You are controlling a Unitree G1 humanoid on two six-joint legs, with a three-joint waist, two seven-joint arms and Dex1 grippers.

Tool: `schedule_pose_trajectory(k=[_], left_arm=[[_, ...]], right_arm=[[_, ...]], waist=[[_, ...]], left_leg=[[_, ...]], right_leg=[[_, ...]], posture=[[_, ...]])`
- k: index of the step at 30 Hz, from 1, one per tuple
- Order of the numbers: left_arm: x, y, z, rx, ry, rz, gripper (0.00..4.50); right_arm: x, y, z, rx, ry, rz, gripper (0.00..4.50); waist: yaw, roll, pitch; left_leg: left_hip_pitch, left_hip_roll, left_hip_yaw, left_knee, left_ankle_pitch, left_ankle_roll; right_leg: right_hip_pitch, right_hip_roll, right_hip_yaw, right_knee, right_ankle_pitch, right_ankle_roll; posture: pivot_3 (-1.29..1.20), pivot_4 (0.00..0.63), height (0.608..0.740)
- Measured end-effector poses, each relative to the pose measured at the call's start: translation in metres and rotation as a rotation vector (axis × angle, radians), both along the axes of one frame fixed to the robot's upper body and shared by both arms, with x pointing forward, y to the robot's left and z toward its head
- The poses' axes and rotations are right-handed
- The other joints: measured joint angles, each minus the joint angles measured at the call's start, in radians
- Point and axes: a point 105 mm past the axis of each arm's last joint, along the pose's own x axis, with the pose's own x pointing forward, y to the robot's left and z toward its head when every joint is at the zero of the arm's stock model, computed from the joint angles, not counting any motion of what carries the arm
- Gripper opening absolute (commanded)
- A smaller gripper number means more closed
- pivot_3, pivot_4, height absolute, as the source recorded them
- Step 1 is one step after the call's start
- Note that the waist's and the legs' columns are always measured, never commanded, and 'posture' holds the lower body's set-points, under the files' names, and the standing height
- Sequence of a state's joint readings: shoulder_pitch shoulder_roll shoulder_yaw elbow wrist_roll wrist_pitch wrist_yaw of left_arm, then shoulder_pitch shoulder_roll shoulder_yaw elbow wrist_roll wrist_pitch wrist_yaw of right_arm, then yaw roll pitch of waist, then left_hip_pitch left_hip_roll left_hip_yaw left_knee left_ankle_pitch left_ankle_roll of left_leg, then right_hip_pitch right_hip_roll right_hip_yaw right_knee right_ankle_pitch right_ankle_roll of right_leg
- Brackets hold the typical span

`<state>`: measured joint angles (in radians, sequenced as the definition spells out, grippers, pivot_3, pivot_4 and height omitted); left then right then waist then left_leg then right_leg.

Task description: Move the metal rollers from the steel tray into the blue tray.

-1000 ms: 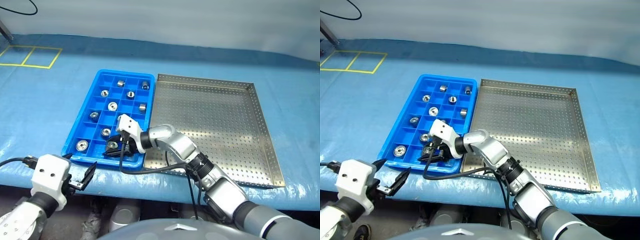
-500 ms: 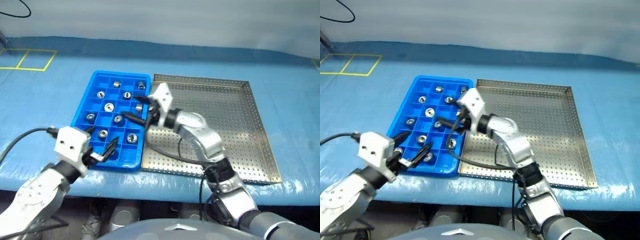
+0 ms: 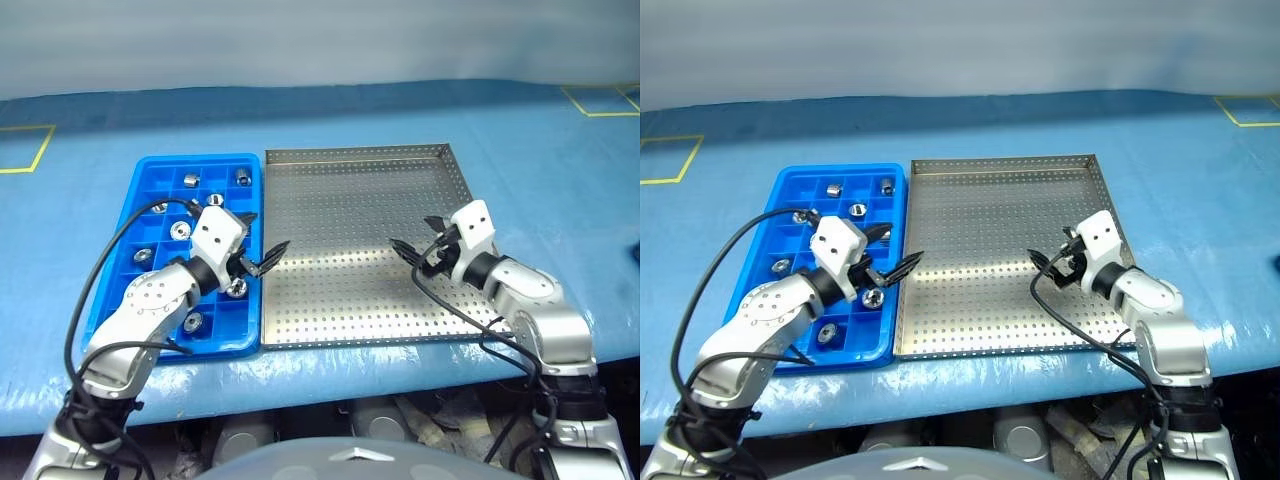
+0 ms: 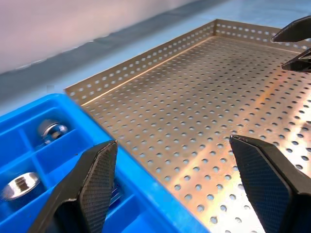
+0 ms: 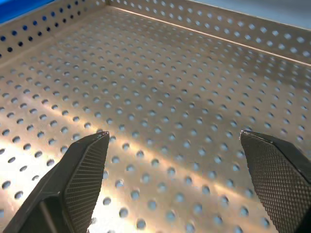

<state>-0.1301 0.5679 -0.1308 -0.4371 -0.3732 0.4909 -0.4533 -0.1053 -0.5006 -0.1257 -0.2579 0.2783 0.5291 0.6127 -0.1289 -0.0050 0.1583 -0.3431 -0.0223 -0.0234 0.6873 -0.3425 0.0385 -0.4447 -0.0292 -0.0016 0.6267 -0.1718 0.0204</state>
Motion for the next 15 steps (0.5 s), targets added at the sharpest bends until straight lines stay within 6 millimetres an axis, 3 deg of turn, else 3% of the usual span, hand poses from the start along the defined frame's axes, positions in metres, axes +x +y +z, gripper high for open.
schedule_pose_trajectory(k=[7,15], left_arm=[[0.002,-0.008,-0.001,-0.016,-0.009,-0.053,4.03],[0.002,-0.003,-0.002,-0.001,-0.024,-0.028,4.03]], right_arm=[[-0.01,0.014,0.024,0.027,-0.104,0.07,4.46],[-0.012,0.027,0.028,0.044,-0.117,0.14,4.46]], waist=[[-0.072,0.0,0.0],[-0.106,0.0,0.0]], left_leg=[[0.0,-0.002,0.005,0.008,-0.003,0.006],[0.0,-0.003,0.01,0.009,-0.003,0.007]], right_leg=[[0.001,0.002,0.009,0.0,0.004,0.008],[0.0,0.001,0.014,0.0,0.006,0.01]], posture=[[-0.37,0.15,0.74],[-0.34,0.15,0.74]])
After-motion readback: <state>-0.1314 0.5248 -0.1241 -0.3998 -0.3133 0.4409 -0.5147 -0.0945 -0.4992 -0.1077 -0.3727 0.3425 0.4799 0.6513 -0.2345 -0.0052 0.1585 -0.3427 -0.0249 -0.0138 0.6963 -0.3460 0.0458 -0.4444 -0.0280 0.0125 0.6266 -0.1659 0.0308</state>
